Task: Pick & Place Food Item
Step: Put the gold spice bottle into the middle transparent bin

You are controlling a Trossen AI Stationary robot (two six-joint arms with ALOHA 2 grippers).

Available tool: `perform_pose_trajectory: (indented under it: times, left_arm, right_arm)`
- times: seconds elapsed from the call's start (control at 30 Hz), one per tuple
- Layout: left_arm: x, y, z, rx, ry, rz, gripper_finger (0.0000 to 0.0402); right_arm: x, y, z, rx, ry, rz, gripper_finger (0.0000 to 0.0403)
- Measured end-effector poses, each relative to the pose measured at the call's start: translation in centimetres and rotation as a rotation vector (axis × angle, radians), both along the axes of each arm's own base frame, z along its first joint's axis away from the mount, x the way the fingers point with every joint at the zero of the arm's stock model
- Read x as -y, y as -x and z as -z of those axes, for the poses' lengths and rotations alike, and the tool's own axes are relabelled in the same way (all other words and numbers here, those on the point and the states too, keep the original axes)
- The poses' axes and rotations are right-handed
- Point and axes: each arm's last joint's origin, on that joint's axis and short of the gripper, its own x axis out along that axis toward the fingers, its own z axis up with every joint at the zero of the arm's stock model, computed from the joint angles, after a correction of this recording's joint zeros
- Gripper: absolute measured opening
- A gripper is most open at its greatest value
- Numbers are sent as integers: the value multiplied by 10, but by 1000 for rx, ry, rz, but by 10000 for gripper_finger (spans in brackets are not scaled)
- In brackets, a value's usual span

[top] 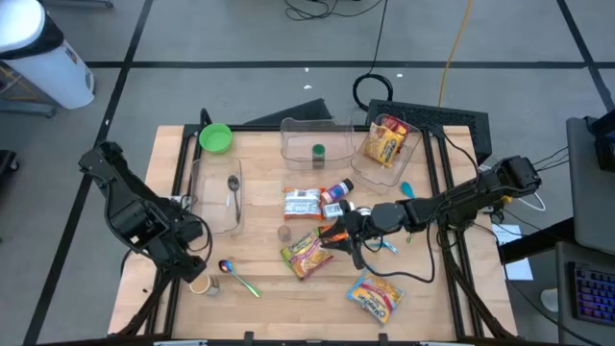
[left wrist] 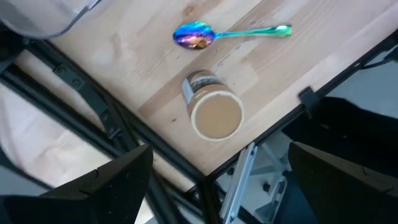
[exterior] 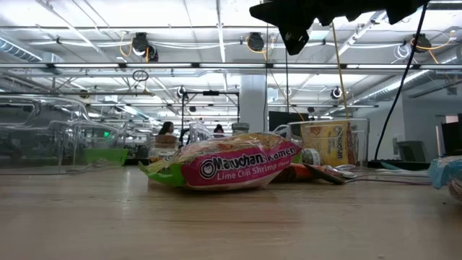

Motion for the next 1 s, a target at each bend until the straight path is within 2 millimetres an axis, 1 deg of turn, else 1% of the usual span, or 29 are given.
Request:
perform_pose_trajectory:
  times: [0.1, 0.2, 0.5, 0.63, 1.0]
  left_arm:
    - [2, 0, 0, 30, -14, -13, 379]
    - [5, -4, 4, 20, -35, -41, 379]
    - [27, -22, 25, -63, -107, 26, 379]
    - [35, -26, 32, -64, -109, 43, 379]
    - [54, -26, 44, -65, -152, 83, 379]
  right_arm:
    - [0, 0, 0, 1, 0, 0, 116]
    - [0, 0, 0, 1, -1, 0, 116]
    - [0, 0, 0, 4, -1, 0, 116]
    - [0, 0, 0, 2, -8, 1, 116]
    - [0, 0, 0, 2, -9, 1, 116]
